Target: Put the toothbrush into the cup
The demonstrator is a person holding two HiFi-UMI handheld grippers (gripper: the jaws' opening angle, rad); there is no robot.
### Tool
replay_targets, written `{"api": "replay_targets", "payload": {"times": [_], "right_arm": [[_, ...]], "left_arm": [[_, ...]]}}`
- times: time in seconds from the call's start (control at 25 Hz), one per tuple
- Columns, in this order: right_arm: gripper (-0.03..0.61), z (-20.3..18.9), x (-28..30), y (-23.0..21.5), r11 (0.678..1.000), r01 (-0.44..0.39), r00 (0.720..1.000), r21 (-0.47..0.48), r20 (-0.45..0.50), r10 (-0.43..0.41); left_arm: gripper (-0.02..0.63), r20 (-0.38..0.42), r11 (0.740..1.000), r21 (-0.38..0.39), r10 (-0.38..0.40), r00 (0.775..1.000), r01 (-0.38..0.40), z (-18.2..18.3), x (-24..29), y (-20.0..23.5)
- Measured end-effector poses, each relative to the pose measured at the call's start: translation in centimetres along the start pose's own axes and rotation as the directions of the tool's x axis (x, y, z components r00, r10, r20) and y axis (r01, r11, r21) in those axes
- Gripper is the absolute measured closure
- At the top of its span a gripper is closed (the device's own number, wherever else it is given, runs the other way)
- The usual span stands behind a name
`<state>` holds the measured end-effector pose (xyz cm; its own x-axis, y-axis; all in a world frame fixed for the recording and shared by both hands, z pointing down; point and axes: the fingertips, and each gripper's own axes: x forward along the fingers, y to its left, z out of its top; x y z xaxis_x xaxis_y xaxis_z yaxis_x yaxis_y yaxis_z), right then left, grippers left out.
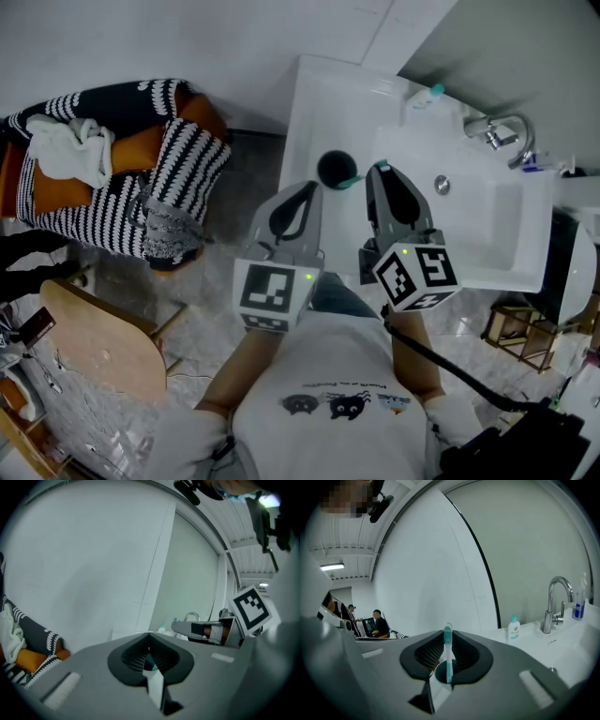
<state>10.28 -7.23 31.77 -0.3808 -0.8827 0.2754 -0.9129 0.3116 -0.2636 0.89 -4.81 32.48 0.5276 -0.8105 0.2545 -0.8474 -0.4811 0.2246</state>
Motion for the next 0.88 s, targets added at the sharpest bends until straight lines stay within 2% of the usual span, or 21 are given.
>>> {"api": "replay_targets", "payload": {"times": [0.88], "right_arm": [[0.523, -1.2, 0.6, -0.1, 1.0, 0.0, 1.0, -0.001, -0.028, 0.0]], "left_arm": [[0.614, -0.002, 1.0, -0.006, 0.004, 1.0, -0.004, -0.3, 0.2, 0.3]]}}
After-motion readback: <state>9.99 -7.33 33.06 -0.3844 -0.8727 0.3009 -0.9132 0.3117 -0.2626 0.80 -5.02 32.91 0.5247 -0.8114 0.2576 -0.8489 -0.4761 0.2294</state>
